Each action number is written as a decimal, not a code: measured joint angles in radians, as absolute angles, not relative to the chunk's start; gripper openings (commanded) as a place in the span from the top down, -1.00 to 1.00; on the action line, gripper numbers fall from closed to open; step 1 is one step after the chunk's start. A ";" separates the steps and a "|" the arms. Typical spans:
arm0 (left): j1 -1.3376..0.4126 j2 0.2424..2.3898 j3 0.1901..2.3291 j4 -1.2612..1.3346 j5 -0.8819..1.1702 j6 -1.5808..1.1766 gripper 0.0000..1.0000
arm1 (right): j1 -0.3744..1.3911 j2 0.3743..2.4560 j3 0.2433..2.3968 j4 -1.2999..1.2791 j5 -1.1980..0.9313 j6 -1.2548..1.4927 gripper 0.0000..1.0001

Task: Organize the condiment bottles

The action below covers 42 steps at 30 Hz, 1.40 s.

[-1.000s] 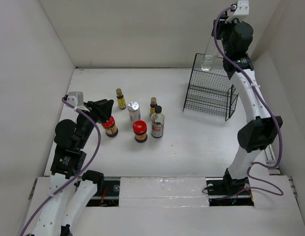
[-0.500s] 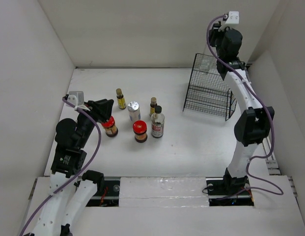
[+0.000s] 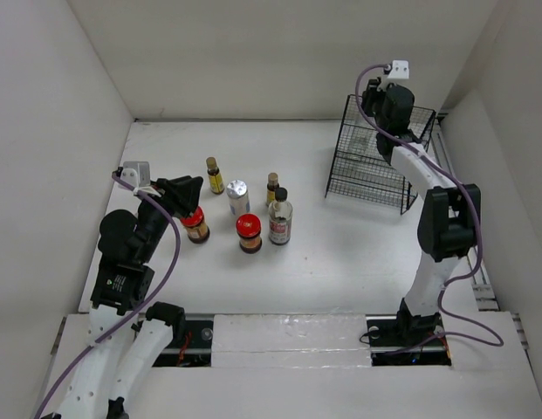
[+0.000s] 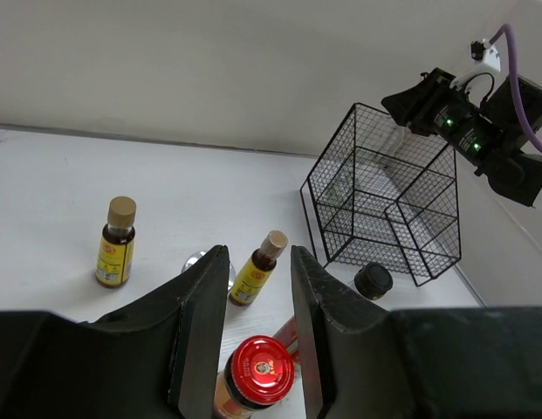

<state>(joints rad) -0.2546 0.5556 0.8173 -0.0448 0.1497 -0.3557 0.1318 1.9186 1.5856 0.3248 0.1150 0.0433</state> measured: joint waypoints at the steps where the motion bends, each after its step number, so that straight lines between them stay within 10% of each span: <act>1: -0.255 0.556 0.817 -0.044 0.150 -0.356 0.41 | 0.132 1.911 1.569 0.339 0.113 0.048 0.19; 4: -0.255 0.557 0.817 -0.044 0.152 -0.356 0.41 | 0.127 1.894 1.547 0.354 0.100 0.062 -0.45; 8: -0.255 0.559 0.817 -0.044 0.153 -0.356 0.41 | 0.125 1.853 1.544 0.354 0.080 0.080 -0.81; 14: -0.255 0.560 0.817 -0.046 0.146 -0.356 0.41 | 0.132 1.695 1.543 0.310 0.037 0.070 -0.87; 17: -0.255 0.560 0.817 -0.046 0.138 -0.356 0.41 | 0.158 1.555 1.479 0.299 -0.028 0.049 -0.46; 20: -0.255 0.560 0.817 -0.047 0.128 -0.357 0.41 | 0.239 1.363 1.311 0.304 -0.155 0.009 0.69; 22: -0.255 0.562 0.817 -0.050 0.124 -0.358 0.41 | 0.316 1.256 1.196 0.307 -0.239 -0.022 0.93; 24: -0.255 0.567 0.817 -0.050 0.123 -0.360 0.41 | 0.392 1.191 1.115 0.300 -0.318 -0.049 0.64; 26: -0.255 0.575 0.817 -0.050 0.123 -0.361 0.41 | 0.452 1.145 1.050 0.266 -0.381 -0.083 -0.35; 29: -0.255 0.590 0.817 -0.058 0.113 -0.361 0.41 | 0.523 1.088 0.963 0.214 -0.425 -0.136 -0.94; 42: -0.255 0.601 0.817 -0.076 0.097 -0.361 0.41 | 0.707 1.232 0.865 0.197 -0.401 -0.216 -0.99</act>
<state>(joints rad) -0.2550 0.6006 0.8173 -0.0765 0.0967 -0.3614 0.7074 1.2324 0.8646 0.1967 -0.4011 -0.2157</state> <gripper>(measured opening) 0.300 0.994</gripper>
